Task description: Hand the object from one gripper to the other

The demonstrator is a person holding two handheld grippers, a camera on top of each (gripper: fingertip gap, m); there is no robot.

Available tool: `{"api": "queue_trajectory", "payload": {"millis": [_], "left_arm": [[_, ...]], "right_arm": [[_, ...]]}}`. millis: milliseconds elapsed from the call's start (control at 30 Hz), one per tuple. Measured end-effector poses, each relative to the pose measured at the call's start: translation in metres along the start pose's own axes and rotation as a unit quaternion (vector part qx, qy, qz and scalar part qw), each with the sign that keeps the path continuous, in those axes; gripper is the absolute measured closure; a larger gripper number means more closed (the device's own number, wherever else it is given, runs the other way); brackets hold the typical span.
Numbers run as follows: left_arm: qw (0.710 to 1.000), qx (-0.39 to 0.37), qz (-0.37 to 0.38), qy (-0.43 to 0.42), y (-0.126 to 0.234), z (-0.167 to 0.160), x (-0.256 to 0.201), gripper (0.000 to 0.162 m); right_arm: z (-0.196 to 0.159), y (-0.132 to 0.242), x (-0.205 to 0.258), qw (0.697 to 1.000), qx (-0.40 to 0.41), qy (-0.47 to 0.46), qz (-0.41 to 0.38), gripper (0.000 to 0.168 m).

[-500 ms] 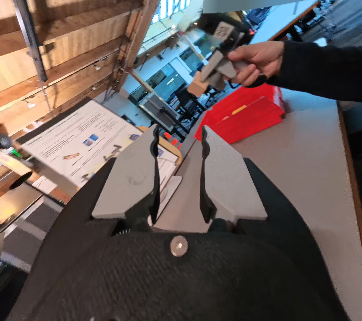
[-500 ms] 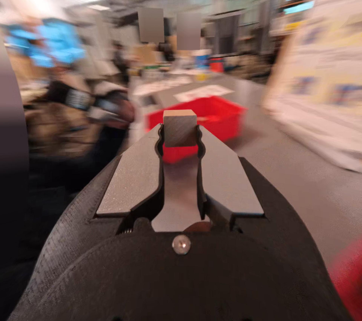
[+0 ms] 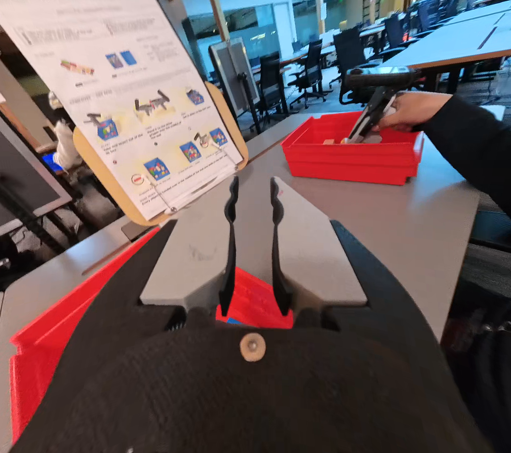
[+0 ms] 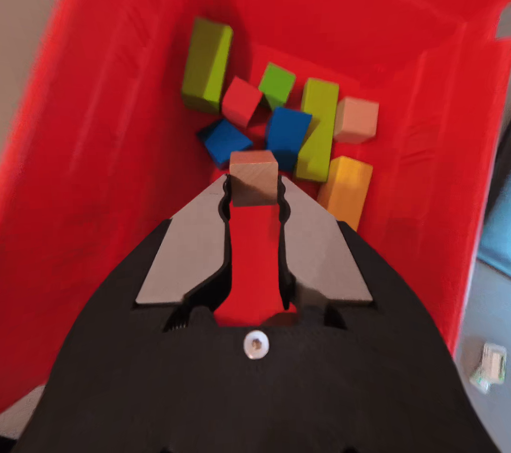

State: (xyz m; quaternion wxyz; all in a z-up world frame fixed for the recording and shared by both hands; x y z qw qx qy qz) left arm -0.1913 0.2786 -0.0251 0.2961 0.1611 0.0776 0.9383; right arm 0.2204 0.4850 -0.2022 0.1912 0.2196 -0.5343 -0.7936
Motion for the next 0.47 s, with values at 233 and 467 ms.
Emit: {"api": "queue_trajectory", "payload": {"millis": [233, 467], "left_arm": [[1.000, 0.001, 0.013, 0.021, 0.005, -0.003, 0.012, 0.141], [0.993, 0.085, 0.043, 0.072, 0.003, -0.034, 0.039, 0.135]], "right_arm": [[-0.012, -0.015, -0.010, 0.999, 0.038, -0.036, 0.008, 0.137], [-0.011, -0.025, -0.011, 0.998, 0.051, -0.037, -0.001, 0.137]]}}
Point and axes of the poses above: each gripper's, where its closed fingertips meet, y back along the fingers, z out of its top, x = y × z across the jaws, the point moved 2 cm from there along y, back along the fingers, and after that the axes turned 14 degrees about x, right-handed, at the moved point
